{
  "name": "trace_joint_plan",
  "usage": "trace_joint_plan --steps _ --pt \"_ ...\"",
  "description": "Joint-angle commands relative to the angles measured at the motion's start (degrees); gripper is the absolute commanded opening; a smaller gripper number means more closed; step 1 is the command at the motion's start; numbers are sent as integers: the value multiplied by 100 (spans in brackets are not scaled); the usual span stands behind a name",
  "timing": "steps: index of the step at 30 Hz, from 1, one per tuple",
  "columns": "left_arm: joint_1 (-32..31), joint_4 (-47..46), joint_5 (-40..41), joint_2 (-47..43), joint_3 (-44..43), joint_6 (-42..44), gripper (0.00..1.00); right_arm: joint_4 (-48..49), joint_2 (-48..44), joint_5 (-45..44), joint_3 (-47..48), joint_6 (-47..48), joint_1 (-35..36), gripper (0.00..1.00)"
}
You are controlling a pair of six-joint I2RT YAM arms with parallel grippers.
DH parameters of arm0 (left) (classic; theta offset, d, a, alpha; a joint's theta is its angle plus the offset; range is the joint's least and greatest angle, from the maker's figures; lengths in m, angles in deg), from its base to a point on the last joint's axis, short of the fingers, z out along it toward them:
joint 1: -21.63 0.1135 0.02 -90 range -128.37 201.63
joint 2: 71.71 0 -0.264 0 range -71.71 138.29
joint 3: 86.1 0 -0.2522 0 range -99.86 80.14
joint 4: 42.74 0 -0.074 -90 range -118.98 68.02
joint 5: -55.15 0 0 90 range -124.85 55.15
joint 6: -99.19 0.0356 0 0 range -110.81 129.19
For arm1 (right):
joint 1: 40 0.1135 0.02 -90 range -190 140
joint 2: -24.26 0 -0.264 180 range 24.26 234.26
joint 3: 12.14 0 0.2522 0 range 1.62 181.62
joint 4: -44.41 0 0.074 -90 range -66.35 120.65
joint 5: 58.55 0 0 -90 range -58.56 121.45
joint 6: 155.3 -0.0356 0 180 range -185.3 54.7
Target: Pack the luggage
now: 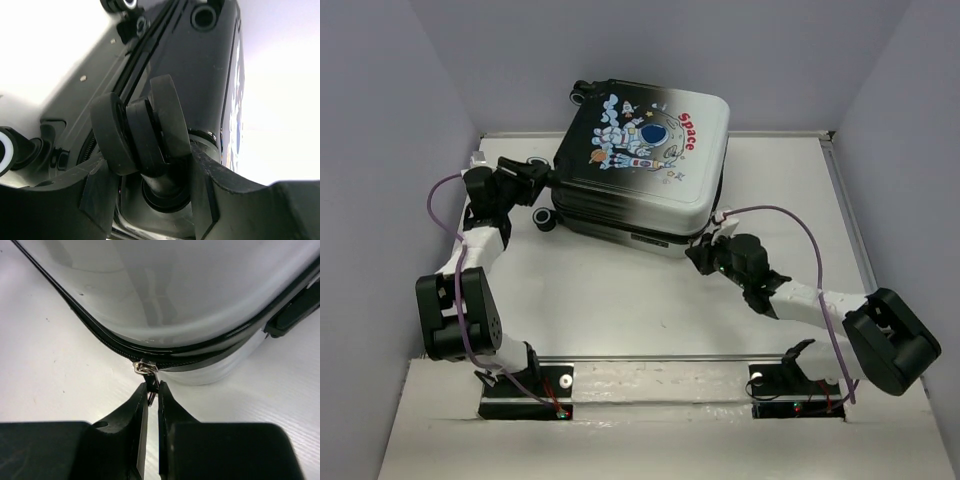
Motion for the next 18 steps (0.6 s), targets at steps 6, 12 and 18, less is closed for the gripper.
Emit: trace_joint_plan --steps 6,12,18 --pt "-802 -943 394 -600 885 385 6 -323 1042 -1925 1554 -163 1995 7" --pt "-1110 -1181 148 -916 1413 305 6 -702 2324 -2383 3065 -374 2427 7" --pt "-1189 -1041 -344 -1610 1765 507 6 -703 3212 -2041 4207 -49 2778 7"
